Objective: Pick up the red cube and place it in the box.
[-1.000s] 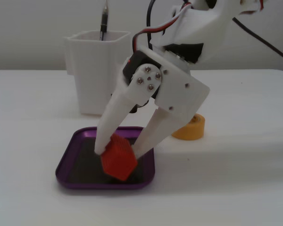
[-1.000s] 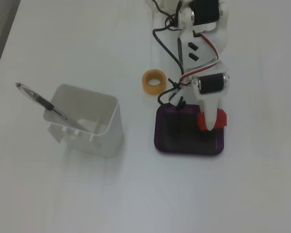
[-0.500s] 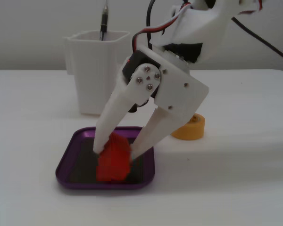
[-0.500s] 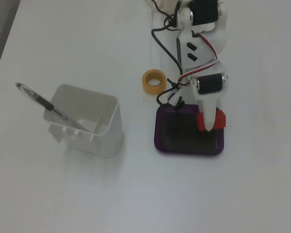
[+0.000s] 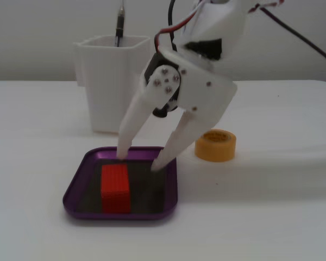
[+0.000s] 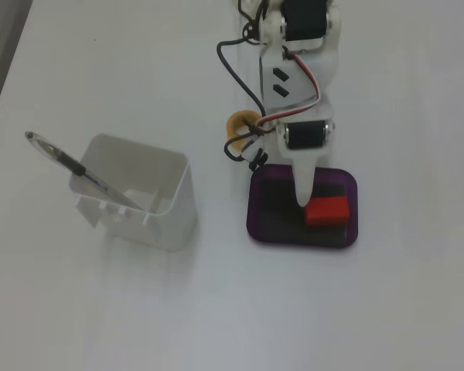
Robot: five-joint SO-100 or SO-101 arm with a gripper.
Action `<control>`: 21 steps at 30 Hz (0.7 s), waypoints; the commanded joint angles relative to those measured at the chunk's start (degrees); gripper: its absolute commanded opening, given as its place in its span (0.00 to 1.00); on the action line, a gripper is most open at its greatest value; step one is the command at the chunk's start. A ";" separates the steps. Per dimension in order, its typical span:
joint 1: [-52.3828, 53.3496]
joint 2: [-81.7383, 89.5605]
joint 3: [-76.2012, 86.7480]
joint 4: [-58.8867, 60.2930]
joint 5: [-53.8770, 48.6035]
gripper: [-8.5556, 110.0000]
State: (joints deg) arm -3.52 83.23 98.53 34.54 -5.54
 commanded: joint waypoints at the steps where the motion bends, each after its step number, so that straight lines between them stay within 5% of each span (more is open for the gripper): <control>1: -0.18 12.30 -4.48 10.02 0.44 0.20; 12: -0.53 58.18 -2.29 35.51 0.00 0.21; 21: 0.44 87.80 24.96 38.76 -0.18 0.21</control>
State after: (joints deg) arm -3.16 163.56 115.14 73.04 -5.36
